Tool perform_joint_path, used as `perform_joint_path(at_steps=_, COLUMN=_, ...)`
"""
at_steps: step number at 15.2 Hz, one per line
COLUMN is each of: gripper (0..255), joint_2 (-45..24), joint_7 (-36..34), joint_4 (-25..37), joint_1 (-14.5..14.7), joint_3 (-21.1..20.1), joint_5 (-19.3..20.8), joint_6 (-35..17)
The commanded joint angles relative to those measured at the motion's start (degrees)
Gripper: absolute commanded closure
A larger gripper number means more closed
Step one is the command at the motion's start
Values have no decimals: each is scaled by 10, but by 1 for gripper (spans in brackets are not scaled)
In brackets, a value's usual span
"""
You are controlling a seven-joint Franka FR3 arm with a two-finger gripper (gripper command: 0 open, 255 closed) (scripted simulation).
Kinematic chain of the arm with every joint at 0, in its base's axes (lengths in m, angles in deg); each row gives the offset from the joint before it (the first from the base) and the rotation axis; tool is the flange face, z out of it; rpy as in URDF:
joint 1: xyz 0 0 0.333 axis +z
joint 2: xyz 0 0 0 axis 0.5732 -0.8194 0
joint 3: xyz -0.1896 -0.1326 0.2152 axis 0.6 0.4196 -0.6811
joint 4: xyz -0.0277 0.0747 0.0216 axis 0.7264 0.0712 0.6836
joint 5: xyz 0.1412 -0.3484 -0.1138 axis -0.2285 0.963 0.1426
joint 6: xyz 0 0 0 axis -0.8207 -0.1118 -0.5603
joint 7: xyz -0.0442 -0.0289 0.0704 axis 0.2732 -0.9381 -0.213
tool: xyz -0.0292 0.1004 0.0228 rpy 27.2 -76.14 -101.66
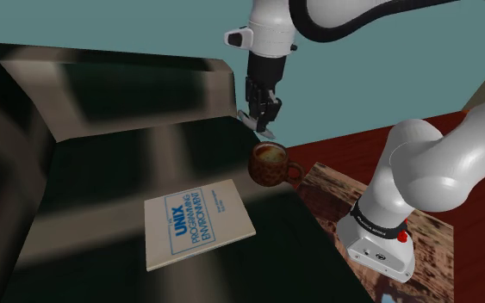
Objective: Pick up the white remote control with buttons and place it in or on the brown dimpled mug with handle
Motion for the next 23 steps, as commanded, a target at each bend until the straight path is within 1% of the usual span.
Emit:
perform_joint_path(at_steps=1, gripper=255, joint_2=55, joint_7=5, joint_4=-39, joint_1=2, joint_3=5, joint_5=-1, joint_6=17)
perform_joint_path(at_steps=4, gripper=255, joint_2=126, joint_7=11, joint_4=-80, joint_1=2, joint_3=14, joint_5=1, joint_6=47)
perform_joint_path(at_steps=18, gripper=255, joint_2=113, joint_7=13, joint_4=-183, joint_1=5, joint_3=8, joint_5=-5, joint_6=-70)
perform_joint_path(at_steps=23, gripper=255, joint_2=113, joint_7=13, joint_4=-183, joint_1=5, joint_3=8, joint_5=-5, joint_6=-70)
